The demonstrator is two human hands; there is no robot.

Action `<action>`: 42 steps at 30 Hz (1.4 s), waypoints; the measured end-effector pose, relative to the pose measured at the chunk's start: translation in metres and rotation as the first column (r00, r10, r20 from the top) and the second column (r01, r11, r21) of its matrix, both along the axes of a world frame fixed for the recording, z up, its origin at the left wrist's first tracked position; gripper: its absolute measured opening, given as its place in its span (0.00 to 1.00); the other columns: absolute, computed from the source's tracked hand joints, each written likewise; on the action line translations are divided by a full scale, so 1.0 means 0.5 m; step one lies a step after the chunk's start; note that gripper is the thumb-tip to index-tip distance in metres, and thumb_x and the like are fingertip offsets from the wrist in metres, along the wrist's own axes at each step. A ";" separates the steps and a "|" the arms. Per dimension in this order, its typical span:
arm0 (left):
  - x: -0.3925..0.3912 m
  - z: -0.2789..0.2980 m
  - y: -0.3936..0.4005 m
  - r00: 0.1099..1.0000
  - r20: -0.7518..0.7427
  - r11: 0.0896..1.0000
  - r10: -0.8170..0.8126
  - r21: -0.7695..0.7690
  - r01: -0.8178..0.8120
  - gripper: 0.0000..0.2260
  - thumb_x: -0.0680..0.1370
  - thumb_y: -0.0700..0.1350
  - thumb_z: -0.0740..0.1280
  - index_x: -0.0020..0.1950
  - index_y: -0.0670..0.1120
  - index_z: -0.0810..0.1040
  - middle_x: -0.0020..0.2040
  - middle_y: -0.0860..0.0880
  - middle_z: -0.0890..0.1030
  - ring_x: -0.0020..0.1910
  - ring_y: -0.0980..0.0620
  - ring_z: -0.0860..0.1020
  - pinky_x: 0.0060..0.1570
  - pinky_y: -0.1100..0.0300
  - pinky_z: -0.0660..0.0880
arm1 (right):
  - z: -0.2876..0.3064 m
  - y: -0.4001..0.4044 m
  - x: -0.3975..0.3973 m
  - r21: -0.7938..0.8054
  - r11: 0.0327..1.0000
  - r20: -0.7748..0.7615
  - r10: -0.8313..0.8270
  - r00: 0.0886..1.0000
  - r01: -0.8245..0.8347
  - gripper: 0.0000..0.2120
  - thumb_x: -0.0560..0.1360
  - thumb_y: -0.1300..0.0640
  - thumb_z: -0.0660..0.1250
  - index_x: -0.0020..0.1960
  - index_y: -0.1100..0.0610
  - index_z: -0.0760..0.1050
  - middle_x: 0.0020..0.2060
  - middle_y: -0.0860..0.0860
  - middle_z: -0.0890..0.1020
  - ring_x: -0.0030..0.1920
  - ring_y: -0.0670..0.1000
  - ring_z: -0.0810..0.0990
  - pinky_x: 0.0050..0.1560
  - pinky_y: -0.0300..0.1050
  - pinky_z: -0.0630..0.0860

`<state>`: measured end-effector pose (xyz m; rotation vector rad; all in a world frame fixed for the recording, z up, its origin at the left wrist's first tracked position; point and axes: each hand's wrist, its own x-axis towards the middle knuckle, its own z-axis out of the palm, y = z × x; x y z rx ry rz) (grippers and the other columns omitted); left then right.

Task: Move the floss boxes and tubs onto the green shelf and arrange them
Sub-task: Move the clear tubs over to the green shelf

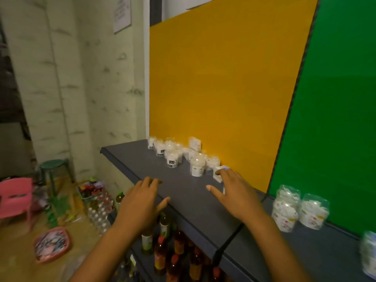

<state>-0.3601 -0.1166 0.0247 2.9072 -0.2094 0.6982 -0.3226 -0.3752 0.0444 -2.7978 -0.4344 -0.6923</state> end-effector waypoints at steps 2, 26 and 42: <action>0.049 0.017 0.021 1.000 0.004 1.000 0.026 0.007 -0.026 0.27 0.77 0.65 0.56 0.71 0.52 0.65 0.67 0.51 0.70 0.63 0.50 0.71 0.55 0.56 0.74 | 0.006 0.023 0.054 -0.001 1.000 0.011 0.016 1.000 -0.016 0.25 0.78 0.34 0.57 0.68 0.49 0.67 0.61 0.48 0.74 0.61 0.51 0.72 0.55 0.46 0.73; 0.551 -0.012 0.111 0.975 -0.004 0.957 -0.224 -0.192 0.219 0.23 0.78 0.59 0.61 0.71 0.53 0.64 0.69 0.50 0.68 0.66 0.49 0.71 0.59 0.55 0.72 | -0.007 0.124 0.420 0.044 0.981 -0.044 -0.189 0.981 0.191 0.24 0.77 0.37 0.61 0.69 0.47 0.66 0.64 0.47 0.74 0.63 0.49 0.72 0.57 0.44 0.71; 0.750 -0.156 0.127 0.857 0.012 0.692 -0.514 -0.584 0.424 0.29 0.75 0.55 0.69 0.73 0.59 0.60 0.67 0.51 0.66 0.63 0.50 0.71 0.56 0.60 0.70 | -0.122 0.222 0.494 0.433 0.826 0.041 -0.419 0.907 0.361 0.17 0.80 0.45 0.62 0.66 0.50 0.69 0.61 0.46 0.74 0.61 0.46 0.71 0.56 0.38 0.66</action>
